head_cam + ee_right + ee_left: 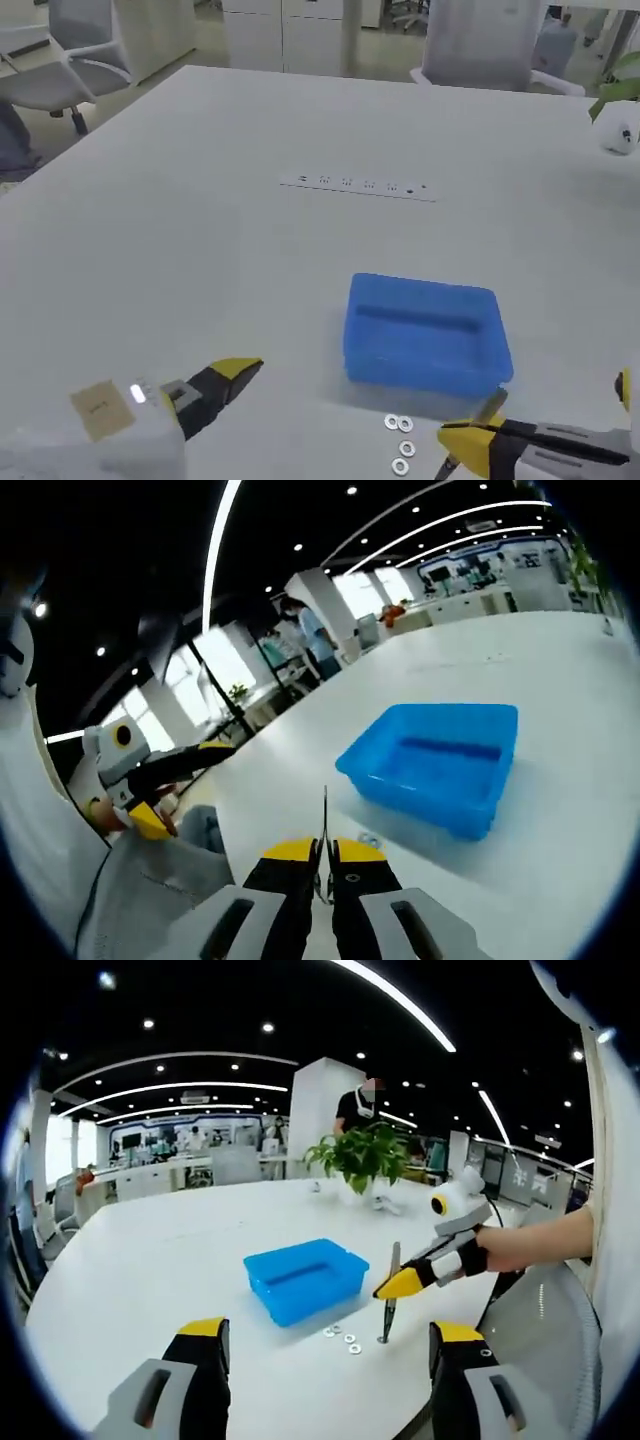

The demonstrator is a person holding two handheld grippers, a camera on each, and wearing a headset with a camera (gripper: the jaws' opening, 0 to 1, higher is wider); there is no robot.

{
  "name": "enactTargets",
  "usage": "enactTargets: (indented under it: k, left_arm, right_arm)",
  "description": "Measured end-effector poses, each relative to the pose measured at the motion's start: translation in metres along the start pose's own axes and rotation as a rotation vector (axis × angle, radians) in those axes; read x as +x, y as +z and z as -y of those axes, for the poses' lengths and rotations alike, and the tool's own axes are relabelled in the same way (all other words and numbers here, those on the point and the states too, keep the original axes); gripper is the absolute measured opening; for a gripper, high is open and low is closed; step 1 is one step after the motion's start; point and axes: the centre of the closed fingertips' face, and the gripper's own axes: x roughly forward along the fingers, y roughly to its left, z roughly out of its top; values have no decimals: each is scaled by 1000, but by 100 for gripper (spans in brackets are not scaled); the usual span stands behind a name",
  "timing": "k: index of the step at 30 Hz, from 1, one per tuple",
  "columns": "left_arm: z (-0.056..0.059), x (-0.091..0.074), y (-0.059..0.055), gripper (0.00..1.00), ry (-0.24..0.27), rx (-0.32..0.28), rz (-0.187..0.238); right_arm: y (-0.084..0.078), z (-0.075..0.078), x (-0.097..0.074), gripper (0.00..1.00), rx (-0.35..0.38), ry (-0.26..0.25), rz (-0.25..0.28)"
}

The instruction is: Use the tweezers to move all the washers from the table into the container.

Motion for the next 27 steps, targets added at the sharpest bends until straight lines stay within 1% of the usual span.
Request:
enactTargets:
  k: [1,3,4,5,7,10,12,14,18,24,27]
  left_arm:
    - [0,-1,-1,84,7,-8,5]
    - [-3,-3,-3,86,25,-19,17]
    - [-4,-3,-4,87,33,-25,18]
    - [-4,-4,-4,88,40,-28,20]
    - [-4,-4,-4,88,46,-30,34]
    - [-7,-3,3,89,51,-37,76]
    - [-8,-4,5,89,42,-74,95]
    - [-10,-5,2,89,43,-95,92]
    - [-13,-7,6,89,61,-95,114]
    - [-16,-8,6,89,84,-67,114]
    - [-19,-9,6,90,111,-24,110]
  right_arm:
    - [1,0,-1,2,4,-2,4]
    - [15,2,-8,2,46,-5,55]
    - [22,4,-12,2,42,-7,72]
    - [30,5,-14,2,53,-12,96]
    - [43,7,-20,2,38,-18,113]
    - [65,13,-25,2,17,-38,141]
    - [74,18,-26,2,7,-51,150]
    - [79,22,-25,2,6,-62,157]
    - [87,34,-23,2,24,-86,167]
    - [95,51,-16,2,55,-123,177]
    - [99,60,-13,2,63,-151,176]
